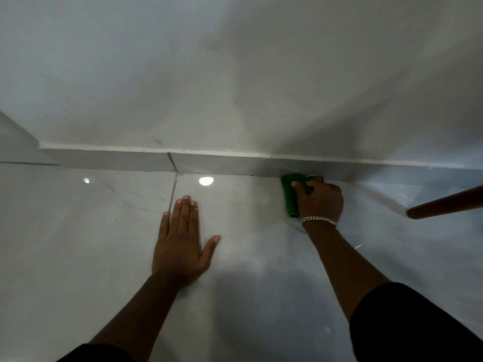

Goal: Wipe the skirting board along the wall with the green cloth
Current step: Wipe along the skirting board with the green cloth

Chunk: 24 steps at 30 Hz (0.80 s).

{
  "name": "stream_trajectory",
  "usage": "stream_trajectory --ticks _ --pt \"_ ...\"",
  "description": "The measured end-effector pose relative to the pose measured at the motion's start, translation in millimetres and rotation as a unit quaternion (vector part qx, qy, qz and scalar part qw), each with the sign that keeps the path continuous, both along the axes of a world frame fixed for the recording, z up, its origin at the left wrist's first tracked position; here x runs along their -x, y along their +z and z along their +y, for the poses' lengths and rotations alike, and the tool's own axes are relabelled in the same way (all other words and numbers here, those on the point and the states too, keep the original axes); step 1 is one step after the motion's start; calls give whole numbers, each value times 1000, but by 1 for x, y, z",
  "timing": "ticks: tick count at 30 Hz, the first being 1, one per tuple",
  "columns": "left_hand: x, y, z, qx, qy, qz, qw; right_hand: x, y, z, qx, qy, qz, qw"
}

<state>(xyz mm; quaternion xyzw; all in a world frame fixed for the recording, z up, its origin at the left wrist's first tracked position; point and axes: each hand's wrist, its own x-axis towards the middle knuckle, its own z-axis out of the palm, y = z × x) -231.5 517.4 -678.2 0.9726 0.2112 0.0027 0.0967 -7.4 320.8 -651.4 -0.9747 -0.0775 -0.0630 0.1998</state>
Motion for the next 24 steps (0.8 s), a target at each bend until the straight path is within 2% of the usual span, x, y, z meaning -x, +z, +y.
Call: stream_trajectory --ticks 2,4,10,13,15,18,21,24 --pt "-2 0 -1 3 -1 4 1000 4 4 11 -29 -48 24 998" --pt "-2 0 0 -1 -1 8 1000 18 7 43 -29 -54 35 998" --pt "-4 1 -2 -2 1 15 1000 68 27 138 40 35 74 996" --pt "-3 4 -2 2 0 19 1000 67 36 138 61 137 80 985" --pt "-2 6 -2 5 -4 28 1000 55 36 116 73 167 71 981" --pt "-2 6 0 4 -10 25 1000 27 31 58 83 132 -13 988" --pt "-1 7 0 9 -11 26 1000 5 33 15 108 89 36 990" --pt "-3 7 -1 10 -6 28 1000 5 33 26 69 18 43 997"
